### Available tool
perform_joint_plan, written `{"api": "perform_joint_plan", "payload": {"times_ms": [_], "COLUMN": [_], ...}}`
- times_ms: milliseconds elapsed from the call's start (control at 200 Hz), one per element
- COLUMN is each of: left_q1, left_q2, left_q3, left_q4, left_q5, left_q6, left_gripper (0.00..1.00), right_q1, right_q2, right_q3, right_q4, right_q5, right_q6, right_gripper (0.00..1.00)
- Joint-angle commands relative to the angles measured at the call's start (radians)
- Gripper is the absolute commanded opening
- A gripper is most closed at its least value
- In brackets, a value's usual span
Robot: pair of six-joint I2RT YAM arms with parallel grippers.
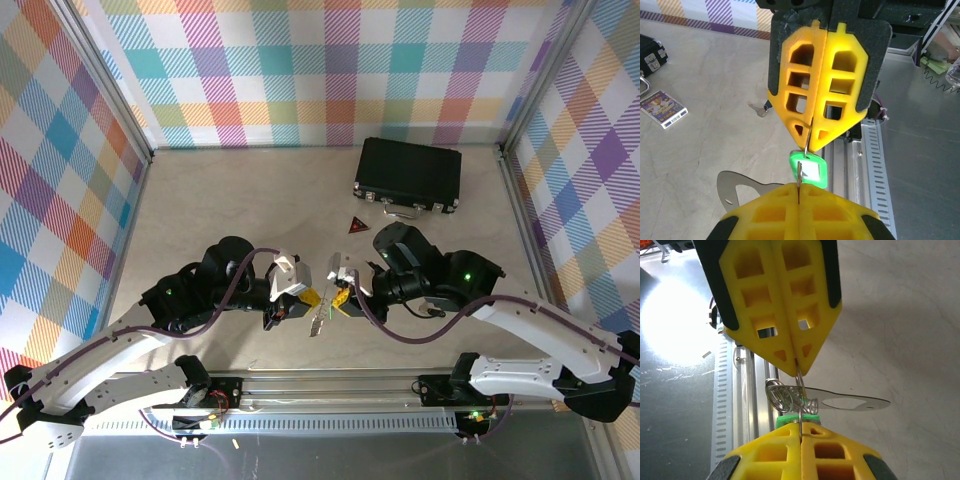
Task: Put the keys on the keyring
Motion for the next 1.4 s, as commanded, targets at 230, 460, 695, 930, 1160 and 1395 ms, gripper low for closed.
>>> {"api": "perform_joint_plan", "payload": {"times_ms": [230, 460, 695, 930, 1160, 1395], "left_q1": [-0.017, -0.019, -0.019, -0.019, -0.019, -0.02], "left_q2": [-0.003, -0.005, -0.002, -0.002, 0.001, 0.003], "left_q3": [0.001, 0.001, 0.001, 0.003, 0.006, 0.005], "left_q4": [0.01, 0.005, 0.006, 0.004, 0.004, 0.003], "left_q5": [0.0, -0.006, -0.007, -0.011, -0.008, -0.006], "left_q6": [0.022, 0.022, 0.022, 0.021, 0.022, 0.022], "left_gripper": [0.0, 0.0, 0.0, 0.0, 0.0, 0.0], "right_q1": [0.017, 0.018, 0.019, 0.018, 0.018, 0.019], "right_q2": [0.026, 0.016, 0.01, 0.002, -0.001, 0.005], "right_q3": [0.044, 0.037, 0.035, 0.036, 0.031, 0.029], "right_q4": [-0.013, -0.018, -0.018, -0.023, -0.013, -0.001], "right_q5": [-0.024, 0.019, 0.024, 0.045, 0.047, 0.036], "right_q6": [-0.033, -0.033, -0.036, -0.045, -0.047, -0.05], "right_gripper": [0.0, 0.0, 0.0, 0.0, 0.0, 0.0]}}
